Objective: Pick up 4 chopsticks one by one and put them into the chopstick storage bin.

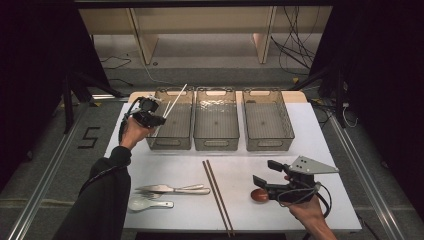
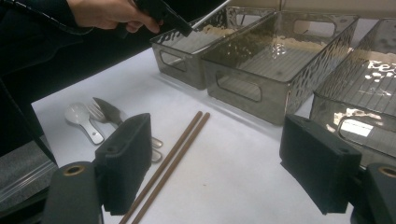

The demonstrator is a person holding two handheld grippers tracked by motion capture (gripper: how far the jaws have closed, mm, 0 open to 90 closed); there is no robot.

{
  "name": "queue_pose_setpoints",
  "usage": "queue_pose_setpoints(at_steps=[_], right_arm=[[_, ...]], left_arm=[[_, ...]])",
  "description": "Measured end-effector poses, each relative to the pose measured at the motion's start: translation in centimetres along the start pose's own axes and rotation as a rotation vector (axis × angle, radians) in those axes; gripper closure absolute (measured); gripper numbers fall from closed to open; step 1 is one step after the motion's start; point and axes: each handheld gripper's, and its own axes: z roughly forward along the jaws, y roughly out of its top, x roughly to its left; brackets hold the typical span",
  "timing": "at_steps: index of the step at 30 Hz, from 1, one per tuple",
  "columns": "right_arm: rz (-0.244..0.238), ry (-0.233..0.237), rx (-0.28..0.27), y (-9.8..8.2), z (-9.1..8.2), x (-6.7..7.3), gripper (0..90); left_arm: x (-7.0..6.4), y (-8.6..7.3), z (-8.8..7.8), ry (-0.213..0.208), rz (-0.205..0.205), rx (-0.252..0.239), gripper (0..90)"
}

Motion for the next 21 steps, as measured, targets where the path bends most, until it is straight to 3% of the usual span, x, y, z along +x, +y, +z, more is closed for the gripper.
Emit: queue_pose_setpoints(at_steps=[9, 11, 17, 21], right_arm=[[0.001, 0.0, 0.001, 0.0, 0.0, 0.0, 26.3], [0.001, -0.002, 0.002, 0.0, 0.0, 0.0, 26.3], [0.007, -0.005, 0.022, 0.0, 0.2, 0.0, 25.9], [0.002, -0.016, 0.059, 0.0, 0.5, 0.0, 25.9]], left_arm=[[0.0, -0.1, -0.9, -0.019, -0.015, -0.009, 73.5], [-0.2, -0.1, -1.3, -0.038, -0.025, -0.006, 66.1], [-1.3, -0.6, -3.3, -0.076, -0.021, -0.061, 45.2], [-2.2, -1.4, -4.9, -0.114, -0.025, -0.112, 38.5]])
